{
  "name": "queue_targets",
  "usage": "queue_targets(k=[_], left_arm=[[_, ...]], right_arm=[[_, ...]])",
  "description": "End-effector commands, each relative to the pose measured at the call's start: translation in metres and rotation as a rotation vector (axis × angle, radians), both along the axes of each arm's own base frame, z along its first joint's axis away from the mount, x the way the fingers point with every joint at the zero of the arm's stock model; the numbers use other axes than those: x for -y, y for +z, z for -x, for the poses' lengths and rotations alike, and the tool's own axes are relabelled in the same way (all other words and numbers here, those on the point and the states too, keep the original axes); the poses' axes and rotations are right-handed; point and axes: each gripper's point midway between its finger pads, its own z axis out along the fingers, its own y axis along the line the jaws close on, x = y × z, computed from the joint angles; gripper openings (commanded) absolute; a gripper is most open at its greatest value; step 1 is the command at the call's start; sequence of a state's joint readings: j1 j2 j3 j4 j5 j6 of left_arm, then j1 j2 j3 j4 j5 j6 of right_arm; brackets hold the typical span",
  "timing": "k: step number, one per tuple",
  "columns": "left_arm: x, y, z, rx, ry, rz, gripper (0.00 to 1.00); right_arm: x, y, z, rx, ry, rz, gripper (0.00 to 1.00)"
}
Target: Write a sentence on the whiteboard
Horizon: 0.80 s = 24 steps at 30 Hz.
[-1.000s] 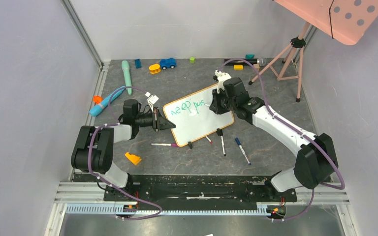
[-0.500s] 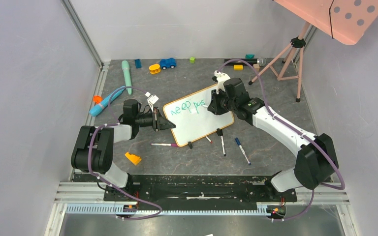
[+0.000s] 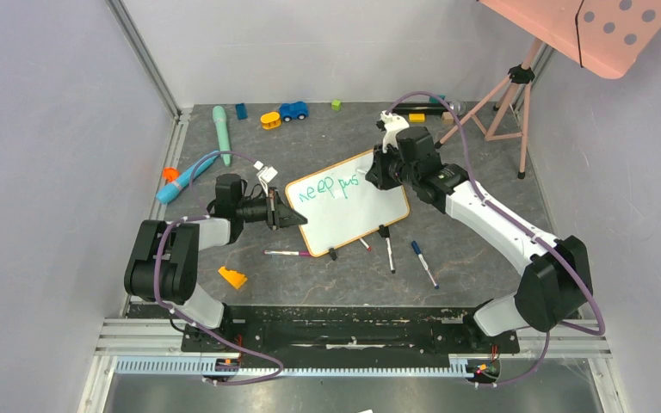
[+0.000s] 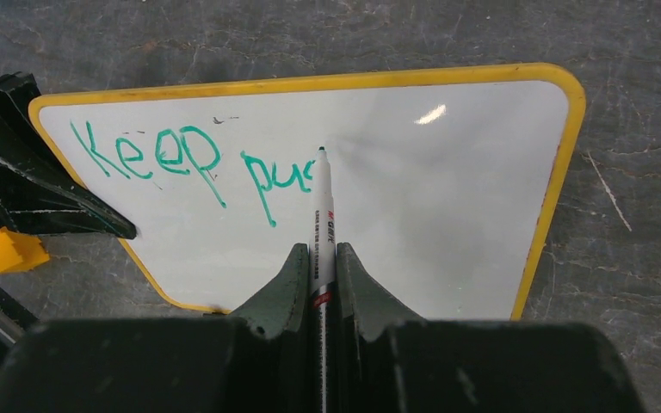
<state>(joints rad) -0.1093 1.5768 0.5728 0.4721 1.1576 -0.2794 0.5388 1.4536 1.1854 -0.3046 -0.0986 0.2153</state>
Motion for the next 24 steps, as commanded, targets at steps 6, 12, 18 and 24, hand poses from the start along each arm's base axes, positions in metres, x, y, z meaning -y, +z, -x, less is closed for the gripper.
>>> queue_targets(k=[6,12,18,24], left_arm=[[0.003,0.010,0.004,0.030,-0.035,0.009,0.02],[0.003,0.009,0.004,0.028,-0.035,0.008,0.02],[0.003,0.010,0.003,0.028,-0.035,0.009,0.02],[0.003,0.009,0.003,0.028,-0.035,0.008,0.02]], right_arm=[[0.001,0.023,-0.019,0.075,-0.022,0.000,0.00],[0.001,0.019,-0.022,0.067,-0.023,0.009,0.00],[0.003,0.007,-0.019,0.045,-0.023,0.024,0.00],[0.007,-0.007,-0.009,0.018,-0.024,0.026,0.00]])
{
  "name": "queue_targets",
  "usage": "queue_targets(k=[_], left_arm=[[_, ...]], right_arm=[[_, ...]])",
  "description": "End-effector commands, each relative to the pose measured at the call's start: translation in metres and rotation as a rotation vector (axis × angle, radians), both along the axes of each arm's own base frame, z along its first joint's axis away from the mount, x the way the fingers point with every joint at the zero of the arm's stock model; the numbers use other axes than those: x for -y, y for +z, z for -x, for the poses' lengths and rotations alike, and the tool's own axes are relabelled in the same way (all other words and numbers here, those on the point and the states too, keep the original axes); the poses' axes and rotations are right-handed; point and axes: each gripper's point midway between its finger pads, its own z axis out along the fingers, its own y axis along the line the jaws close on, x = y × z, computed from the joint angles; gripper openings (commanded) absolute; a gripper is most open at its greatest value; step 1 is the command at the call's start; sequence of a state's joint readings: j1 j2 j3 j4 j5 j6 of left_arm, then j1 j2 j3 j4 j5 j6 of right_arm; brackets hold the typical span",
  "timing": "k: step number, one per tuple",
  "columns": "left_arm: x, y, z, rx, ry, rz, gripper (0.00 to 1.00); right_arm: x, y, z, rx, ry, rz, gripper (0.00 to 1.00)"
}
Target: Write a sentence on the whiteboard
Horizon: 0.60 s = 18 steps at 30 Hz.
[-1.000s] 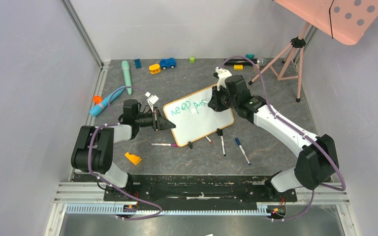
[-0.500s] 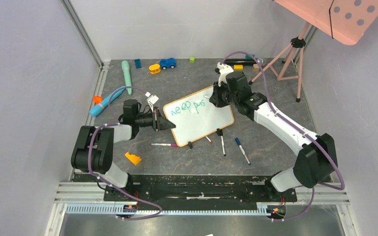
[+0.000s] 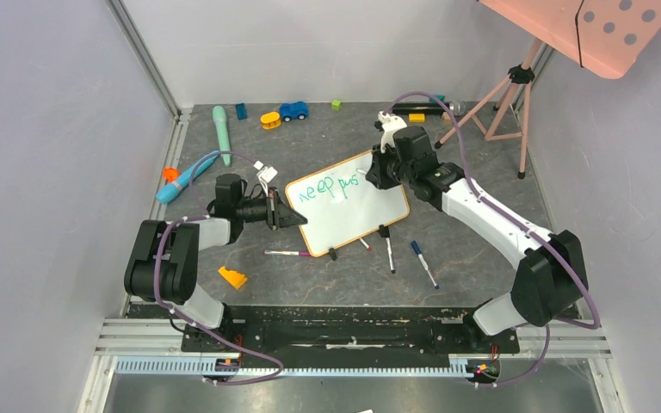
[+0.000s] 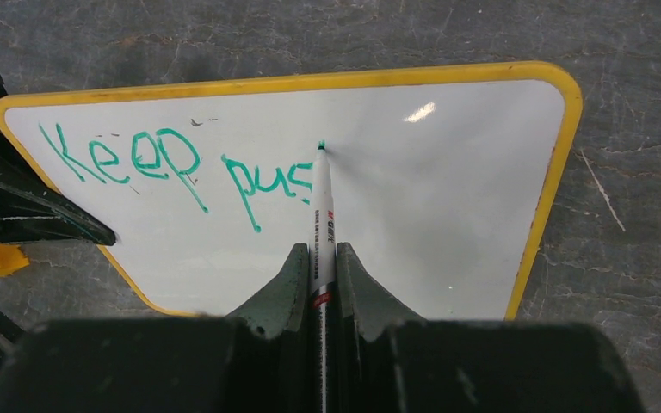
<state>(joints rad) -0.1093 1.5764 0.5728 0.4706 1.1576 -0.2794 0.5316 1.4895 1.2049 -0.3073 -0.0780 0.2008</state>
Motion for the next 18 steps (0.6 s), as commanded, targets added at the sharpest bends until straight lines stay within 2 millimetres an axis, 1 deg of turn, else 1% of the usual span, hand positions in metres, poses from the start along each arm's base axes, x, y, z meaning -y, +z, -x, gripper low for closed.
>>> queue_targets(k=[1,10,13,18], left_arm=[[0.003,0.009,0.003,0.030,-0.035,0.008,0.02],[0.003,0.010,0.003,0.031,-0.036,0.009,0.02],[0.003,0.009,0.003,0.029,-0.036,0.009,0.02],[0.003,0.009,0.003,0.029,-0.035,0.008,0.02]], right_arm=[[0.005,-0.002,0.003,0.015,-0.006,-0.004,0.00],[0.011,-0.021,0.021,-0.023,-0.007,-0.017,0.00],[0.011,-0.020,0.021,-0.020,-0.009,-0.021,0.00],[0.009,-0.012,0.014,-0.001,-0.011,-0.021,0.00]])
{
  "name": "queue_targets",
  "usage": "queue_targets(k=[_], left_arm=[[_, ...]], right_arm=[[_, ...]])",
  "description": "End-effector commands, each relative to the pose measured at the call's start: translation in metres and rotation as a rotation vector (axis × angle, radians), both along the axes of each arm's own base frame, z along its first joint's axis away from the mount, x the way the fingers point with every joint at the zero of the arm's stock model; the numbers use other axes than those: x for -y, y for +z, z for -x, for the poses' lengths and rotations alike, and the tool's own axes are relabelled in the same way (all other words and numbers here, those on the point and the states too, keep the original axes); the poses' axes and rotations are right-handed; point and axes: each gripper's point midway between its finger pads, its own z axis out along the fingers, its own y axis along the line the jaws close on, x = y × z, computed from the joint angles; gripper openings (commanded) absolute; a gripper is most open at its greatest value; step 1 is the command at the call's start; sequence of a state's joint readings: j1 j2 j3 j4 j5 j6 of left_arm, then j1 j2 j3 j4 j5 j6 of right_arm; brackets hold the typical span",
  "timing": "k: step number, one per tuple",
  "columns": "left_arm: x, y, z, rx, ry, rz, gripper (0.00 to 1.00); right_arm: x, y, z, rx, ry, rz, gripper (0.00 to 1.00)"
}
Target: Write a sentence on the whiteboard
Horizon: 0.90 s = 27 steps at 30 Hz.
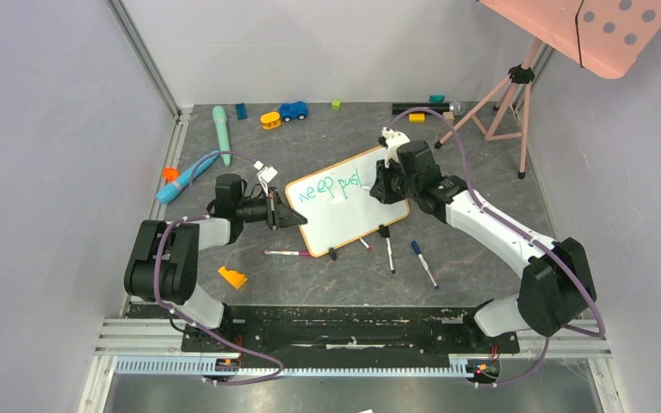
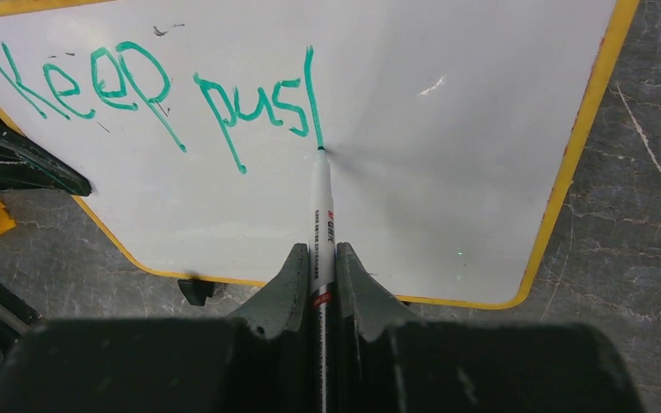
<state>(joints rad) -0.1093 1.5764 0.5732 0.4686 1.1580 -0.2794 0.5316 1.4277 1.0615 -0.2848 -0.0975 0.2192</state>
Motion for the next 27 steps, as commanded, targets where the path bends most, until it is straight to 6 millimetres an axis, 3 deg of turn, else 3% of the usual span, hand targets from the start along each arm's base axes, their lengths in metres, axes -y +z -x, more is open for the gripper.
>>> queue_targets(k=[1,14,27], left_arm=[[0.003,0.009,0.003,0.030,-0.036,0.008,0.02],[0.003,0.009,0.004,0.025,-0.034,0.007,0.02],[0.003,0.009,0.004,0.030,-0.031,0.005,0.02]], right_arm=[[-0.003,0.024,-0.016,0.073,-0.016,-0.030,0.00],[-0.006,0.040,-0.032,0.109,-0.017,-0.015,0.00],[0.007,0.029,-0.030,0.084,-0.056,0.021,0.00]])
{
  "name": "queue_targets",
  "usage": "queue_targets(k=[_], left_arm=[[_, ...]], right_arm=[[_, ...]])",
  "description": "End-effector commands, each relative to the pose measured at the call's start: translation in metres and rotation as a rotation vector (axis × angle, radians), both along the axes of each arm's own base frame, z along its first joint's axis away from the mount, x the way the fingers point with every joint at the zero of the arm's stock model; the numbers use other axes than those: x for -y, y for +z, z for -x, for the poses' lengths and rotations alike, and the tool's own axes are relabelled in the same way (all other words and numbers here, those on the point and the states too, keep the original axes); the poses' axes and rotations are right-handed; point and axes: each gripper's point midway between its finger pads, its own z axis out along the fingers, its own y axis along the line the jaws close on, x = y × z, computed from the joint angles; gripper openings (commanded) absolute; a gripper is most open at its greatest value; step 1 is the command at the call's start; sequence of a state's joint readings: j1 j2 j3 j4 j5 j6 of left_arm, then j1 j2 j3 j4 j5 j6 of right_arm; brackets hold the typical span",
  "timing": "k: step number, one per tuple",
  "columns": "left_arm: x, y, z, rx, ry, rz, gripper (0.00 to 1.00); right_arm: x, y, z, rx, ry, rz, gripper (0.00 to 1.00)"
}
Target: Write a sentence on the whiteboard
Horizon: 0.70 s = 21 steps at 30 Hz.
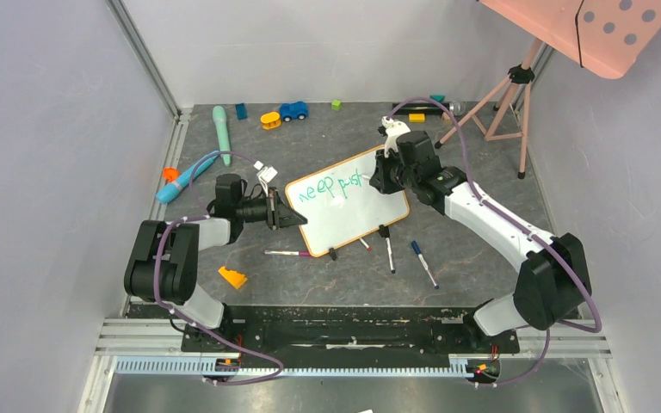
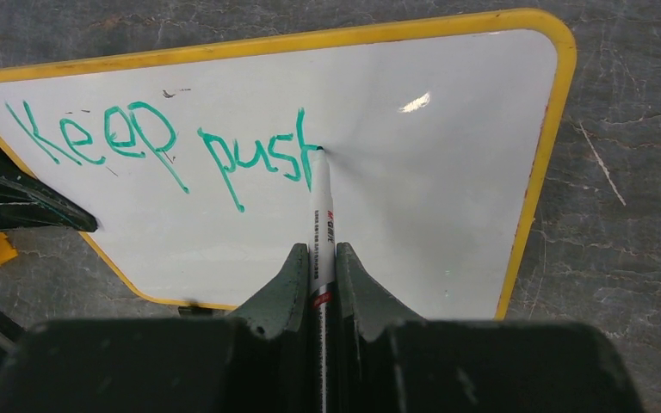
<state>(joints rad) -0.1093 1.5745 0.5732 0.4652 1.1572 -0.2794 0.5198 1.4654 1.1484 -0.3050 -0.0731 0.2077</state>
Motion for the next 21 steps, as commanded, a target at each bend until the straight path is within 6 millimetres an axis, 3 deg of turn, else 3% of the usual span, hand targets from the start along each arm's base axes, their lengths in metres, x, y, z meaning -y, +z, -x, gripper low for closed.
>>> queue_targets(k=[1,12,21], left_arm=[[0.003,0.008,0.004,0.030,-0.032,0.006,0.02],[0.003,0.008,0.004,0.026,-0.031,0.005,0.02],[0.003,0.008,0.003,0.029,-0.032,0.006,0.02]], right_arm=[[0.008,0.009,-0.009,0.041,-0.030,0.014,0.00],[0.009,-0.009,0.008,-0.005,-0.011,0.000,0.00],[0.009,0.001,0.007,0.018,-0.017,-0.013,0.00]])
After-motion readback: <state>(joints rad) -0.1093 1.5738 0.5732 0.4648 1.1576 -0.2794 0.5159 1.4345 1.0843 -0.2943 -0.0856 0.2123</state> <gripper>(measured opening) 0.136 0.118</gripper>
